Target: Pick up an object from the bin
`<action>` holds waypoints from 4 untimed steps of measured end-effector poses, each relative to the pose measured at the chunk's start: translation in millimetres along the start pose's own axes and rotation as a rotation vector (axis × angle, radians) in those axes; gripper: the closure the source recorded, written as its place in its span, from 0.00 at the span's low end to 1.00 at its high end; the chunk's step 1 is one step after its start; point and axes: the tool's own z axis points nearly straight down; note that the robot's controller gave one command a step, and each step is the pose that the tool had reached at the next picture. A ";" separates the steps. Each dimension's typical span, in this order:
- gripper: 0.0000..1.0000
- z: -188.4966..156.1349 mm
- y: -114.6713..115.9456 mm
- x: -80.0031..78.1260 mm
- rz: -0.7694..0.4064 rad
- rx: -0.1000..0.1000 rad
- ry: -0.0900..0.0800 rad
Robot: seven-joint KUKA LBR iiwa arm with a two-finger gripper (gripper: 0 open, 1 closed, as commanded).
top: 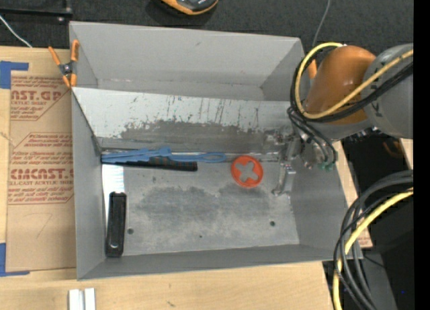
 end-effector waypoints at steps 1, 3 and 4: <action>0.00 28.2 35.4 4.5 0.159 -0.006 0.010; 1.00 56.2 24.7 -0.7 0.242 -0.003 0.005; 1.00 56.2 24.8 -2.0 0.227 -0.004 0.006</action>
Offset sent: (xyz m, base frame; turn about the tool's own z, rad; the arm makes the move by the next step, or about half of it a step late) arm -0.0086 0.0233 -0.0568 0.3370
